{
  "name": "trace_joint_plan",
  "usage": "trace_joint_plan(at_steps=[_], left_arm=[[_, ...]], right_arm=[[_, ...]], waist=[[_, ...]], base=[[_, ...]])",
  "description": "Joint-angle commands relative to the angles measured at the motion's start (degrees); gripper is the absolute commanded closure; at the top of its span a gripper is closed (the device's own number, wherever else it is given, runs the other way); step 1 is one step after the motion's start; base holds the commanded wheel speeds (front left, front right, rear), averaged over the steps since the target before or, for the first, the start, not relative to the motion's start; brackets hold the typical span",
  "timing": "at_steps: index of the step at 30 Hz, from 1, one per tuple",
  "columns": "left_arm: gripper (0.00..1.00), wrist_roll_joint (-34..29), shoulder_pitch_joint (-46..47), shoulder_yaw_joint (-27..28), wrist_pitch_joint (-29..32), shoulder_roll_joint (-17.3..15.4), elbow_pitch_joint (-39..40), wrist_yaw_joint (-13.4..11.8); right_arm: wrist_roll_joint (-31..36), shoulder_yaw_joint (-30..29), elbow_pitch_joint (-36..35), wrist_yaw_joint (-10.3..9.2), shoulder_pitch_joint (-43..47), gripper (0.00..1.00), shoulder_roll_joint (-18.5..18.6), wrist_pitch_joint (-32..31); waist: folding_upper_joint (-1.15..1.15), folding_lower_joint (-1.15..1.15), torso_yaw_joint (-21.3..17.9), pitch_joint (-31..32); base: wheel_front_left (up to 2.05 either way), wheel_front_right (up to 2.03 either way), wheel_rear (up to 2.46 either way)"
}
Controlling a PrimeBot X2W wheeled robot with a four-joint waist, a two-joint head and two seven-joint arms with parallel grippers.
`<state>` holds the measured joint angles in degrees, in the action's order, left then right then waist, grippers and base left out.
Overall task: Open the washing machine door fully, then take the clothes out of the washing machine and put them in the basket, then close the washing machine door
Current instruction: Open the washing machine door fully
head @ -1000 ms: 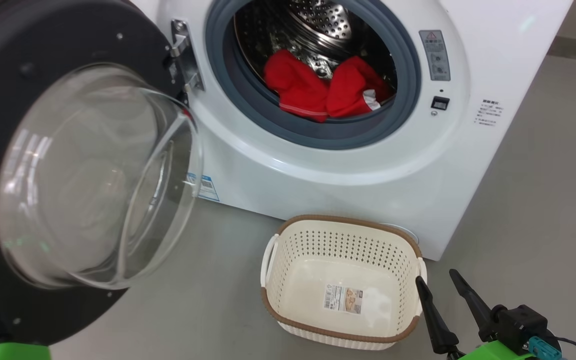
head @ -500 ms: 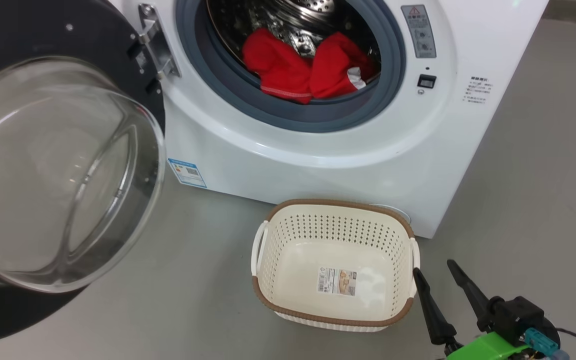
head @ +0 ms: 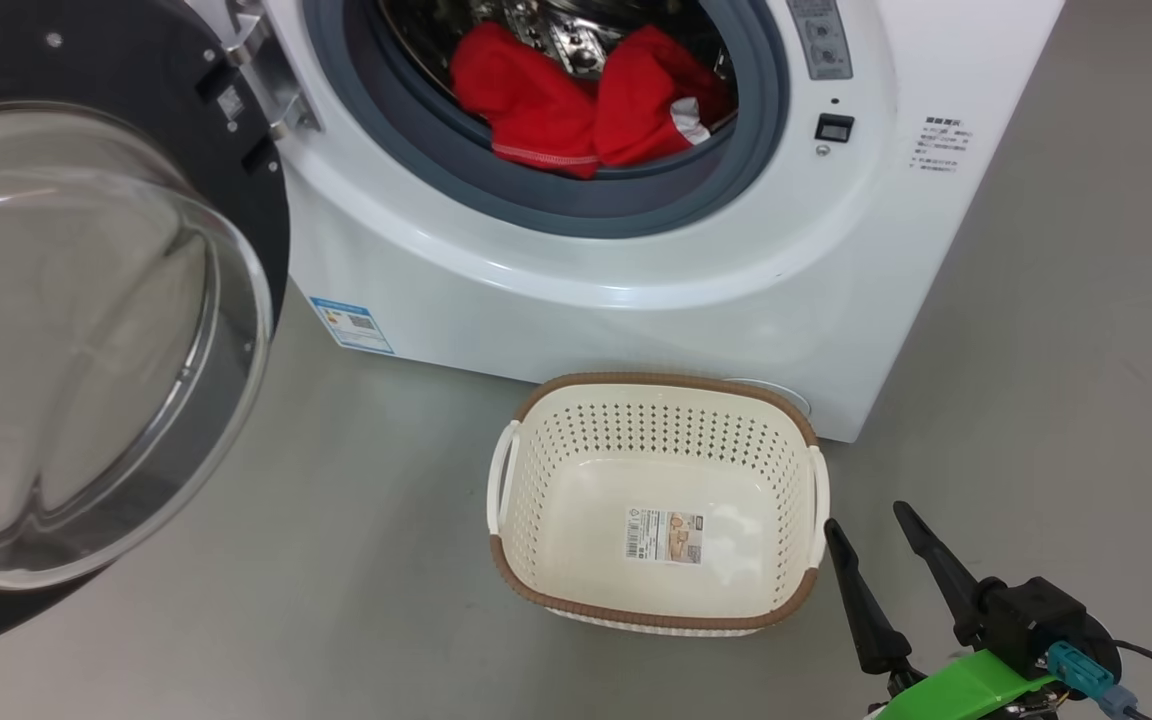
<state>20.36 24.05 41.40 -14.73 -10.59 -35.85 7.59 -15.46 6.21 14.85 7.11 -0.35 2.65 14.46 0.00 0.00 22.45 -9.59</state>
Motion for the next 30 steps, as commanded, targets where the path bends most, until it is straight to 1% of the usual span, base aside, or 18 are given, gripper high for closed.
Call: trace_joint_plan(at_steps=[1,3,10,16,21,26,27,30], left_arm=[[1.0,0.2,1.5,2.1,-0.3,-4.0,0.7,-0.1],[1.0,0.8,2.1,3.0,-0.3,-4.4,-0.1,-0.1],[1.0,1.3,1.8,2.0,-0.3,-5.4,-1.5,-0.1],[1.0,2.2,-0.5,-0.7,-0.3,-5.2,-1.0,-0.1],[1.0,3.4,-4.2,-3.4,-0.3,-4.0,1.7,-0.1],[1.0,4.3,-9.4,-6.2,-0.3,-1.3,6.3,-0.1],[0.98,4.6,-10.2,-6.6,-0.3,-0.8,7.0,-0.1],[0.87,5.1,-12.4,-9.1,-0.3,0.2,9.2,-0.1]], right_arm=[[0.8,1.4,-1.4,0.37,-1.9,0.0,0.2,0.5],[0.8,1.6,-1.4,0.37,-2.1,0.0,0.2,0.5],[-0.1,1.8,-1.3,0.37,-1.9,0.0,0.2,0.5],[-0.9,1.9,-1.2,0.37,-1.8,0.0,0.2,0.5],[-1.6,1.8,-1.1,0.37,-1.3,0.0,0.2,0.5],[-2.6,2.0,-1.2,0.37,-0.6,0.0,0.2,0.5],[-2.7,2.1,-1.2,0.37,-0.5,0.0,0.2,0.5],[-3.0,2.1,-1.3,0.37,-0.4,0.0,0.2,0.5]], waist=[[0.0,0.0,-0.3,-0.2],[0.0,0.0,-0.6,-0.4],[0.0,0.0,-0.8,0.4],[0.0,0.0,-1.1,1.9],[0.0,0.0,-1.3,3.8],[0.0,0.0,-1.3,5.6],[0.0,0.0,-1.3,5.8],[0.0,0.0,-1.6,6.5]], base=[[0.0,0.0,0.0],[0.0,0.0,0.0],[0.0,0.0,0.0],[0.0,0.0,0.0],[0.0,0.0,0.0],[0.0,0.0,0.0],[0.0,0.0,0.0],[0.0,0.0,0.0]])
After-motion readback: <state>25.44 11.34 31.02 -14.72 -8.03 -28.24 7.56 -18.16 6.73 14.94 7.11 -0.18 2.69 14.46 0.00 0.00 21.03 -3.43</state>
